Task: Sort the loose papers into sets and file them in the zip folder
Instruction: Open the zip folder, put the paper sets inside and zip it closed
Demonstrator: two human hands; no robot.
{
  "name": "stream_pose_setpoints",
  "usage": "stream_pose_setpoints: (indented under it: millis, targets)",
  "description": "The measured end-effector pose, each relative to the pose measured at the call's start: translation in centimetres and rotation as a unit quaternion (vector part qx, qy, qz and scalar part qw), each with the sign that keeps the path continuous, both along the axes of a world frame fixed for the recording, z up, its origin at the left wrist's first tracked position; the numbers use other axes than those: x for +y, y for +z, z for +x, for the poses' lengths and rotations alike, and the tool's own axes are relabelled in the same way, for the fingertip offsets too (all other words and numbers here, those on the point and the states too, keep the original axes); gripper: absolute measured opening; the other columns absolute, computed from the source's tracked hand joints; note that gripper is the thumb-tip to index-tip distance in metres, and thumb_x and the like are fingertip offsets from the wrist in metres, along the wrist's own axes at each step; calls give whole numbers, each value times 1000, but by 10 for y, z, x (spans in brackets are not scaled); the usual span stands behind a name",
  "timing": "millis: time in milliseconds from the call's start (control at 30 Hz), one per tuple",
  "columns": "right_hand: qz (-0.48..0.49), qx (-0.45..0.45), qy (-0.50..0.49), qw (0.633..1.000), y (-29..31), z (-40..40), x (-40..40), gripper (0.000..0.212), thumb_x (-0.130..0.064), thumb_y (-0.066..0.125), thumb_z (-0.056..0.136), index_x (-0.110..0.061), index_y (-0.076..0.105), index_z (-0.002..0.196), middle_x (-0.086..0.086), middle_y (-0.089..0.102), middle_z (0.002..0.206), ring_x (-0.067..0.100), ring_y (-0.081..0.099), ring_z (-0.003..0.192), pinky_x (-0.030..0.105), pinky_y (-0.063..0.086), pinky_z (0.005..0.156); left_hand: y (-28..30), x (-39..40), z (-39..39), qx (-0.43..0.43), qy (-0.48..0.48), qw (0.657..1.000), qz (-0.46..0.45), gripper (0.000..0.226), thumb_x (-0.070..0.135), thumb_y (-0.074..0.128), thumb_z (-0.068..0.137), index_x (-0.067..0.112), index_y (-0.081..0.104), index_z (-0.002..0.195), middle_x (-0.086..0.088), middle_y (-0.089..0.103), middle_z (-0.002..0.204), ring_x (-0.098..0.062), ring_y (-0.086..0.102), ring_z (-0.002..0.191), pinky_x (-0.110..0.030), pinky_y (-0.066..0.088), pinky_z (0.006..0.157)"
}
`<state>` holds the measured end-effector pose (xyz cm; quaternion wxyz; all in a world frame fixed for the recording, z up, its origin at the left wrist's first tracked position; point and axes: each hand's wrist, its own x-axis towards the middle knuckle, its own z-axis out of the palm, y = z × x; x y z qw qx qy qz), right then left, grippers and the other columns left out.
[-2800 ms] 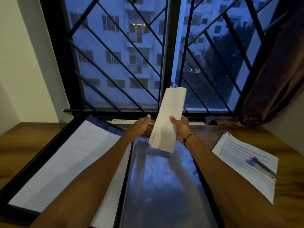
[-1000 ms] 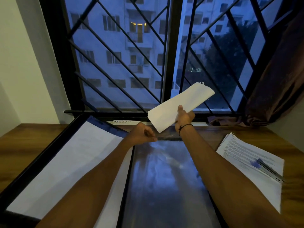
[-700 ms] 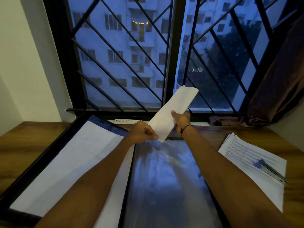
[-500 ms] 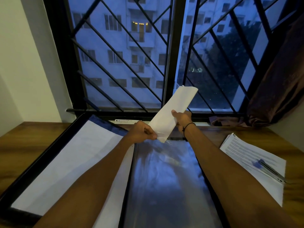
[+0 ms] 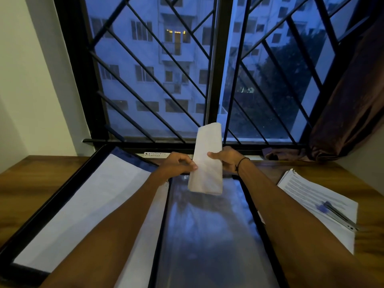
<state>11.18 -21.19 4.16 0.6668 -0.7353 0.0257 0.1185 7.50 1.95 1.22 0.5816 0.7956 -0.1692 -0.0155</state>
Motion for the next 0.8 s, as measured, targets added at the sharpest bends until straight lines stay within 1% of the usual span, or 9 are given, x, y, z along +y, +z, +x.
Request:
stream_pose_setpoints:
  millis: [67, 200, 300, 367, 467, 567, 633, 733, 800]
  targets:
    - [-49, 11, 50, 997, 2, -7, -2, 56, -16, 87, 78, 1, 62, 126, 19, 71, 120, 38, 67, 113, 62, 54, 95, 1, -3, 2, 16, -4, 1000, -14, 9, 6, 84, 81, 5, 78, 88, -12, 78, 95, -25, 75, 95, -35, 61, 89]
    - [-107, 60, 94, 988, 10, -17, -3, 52, -27, 86, 80, -7, 64, 123, 13, 71, 118, 31, 66, 111, 47, 59, 80, -3, -10, 3, 44, 14, 997, -57, 12, 4, 80, 85, 1, 75, 96, -11, 77, 100, -22, 73, 96, -31, 62, 85]
    - [-145, 95, 108, 979, 10, -17, -6, 61, -41, 90, 72, -10, 67, 120, 9, 74, 116, 29, 67, 113, 50, 52, 99, -1, -16, 3, 51, 41, 991, -117, 20, 8, 77, 89, 6, 71, 108, -5, 75, 102, -19, 73, 95, -27, 62, 75]
    - [-198, 62, 106, 972, 8, -13, -7, 63, -51, 88, 70, -9, 69, 113, 8, 76, 110, 27, 69, 108, 51, 51, 103, 1, -19, 3, 59, 57, 989, -122, 32, 18, 77, 91, 13, 65, 121, -8, 74, 105, -20, 74, 94, -32, 63, 74]
    - [-243, -20, 77, 967, 11, -17, 0, 55, -53, 77, 83, -6, 65, 109, 8, 72, 102, 21, 70, 93, 40, 60, 83, 4, -24, 3, 48, 82, 990, -104, 43, 32, 71, 96, 24, 52, 134, -12, 73, 105, -24, 73, 95, -37, 62, 81]
    - [-213, -35, 40, 976, 19, -22, 9, 60, -59, 71, 85, -8, 62, 113, 5, 68, 93, 17, 66, 81, 30, 52, 62, 5, -29, 9, 21, 118, 989, -91, 39, 34, 55, 105, 25, 44, 141, -7, 68, 108, -17, 67, 95, -23, 56, 75]
    - [-228, -36, 37, 972, 22, -23, 17, 67, -65, 72, 82, -8, 60, 115, 5, 67, 94, 16, 64, 78, 26, 47, 58, 4, -30, 16, 8, 123, 989, -77, 35, 30, 49, 108, 22, 49, 142, -13, 64, 123, -26, 65, 106, -29, 56, 83]
    - [-284, -61, 9, 957, 22, -20, 29, 86, -74, 72, 74, -9, 57, 127, 8, 64, 114, 20, 62, 88, 29, 49, 67, 2, -33, 14, -9, 101, 993, -67, 32, 19, 45, 109, 7, 64, 131, -17, 67, 122, -28, 65, 106, -24, 55, 81]
    - [-320, -68, 2, 945, 22, -19, 35, 90, -68, 77, 74, -7, 52, 135, 10, 61, 122, 24, 59, 96, 35, 54, 79, 3, -36, 13, -35, 119, 990, -69, 35, 21, 40, 111, 8, 66, 130, -15, 67, 120, -27, 64, 106, -25, 51, 81]
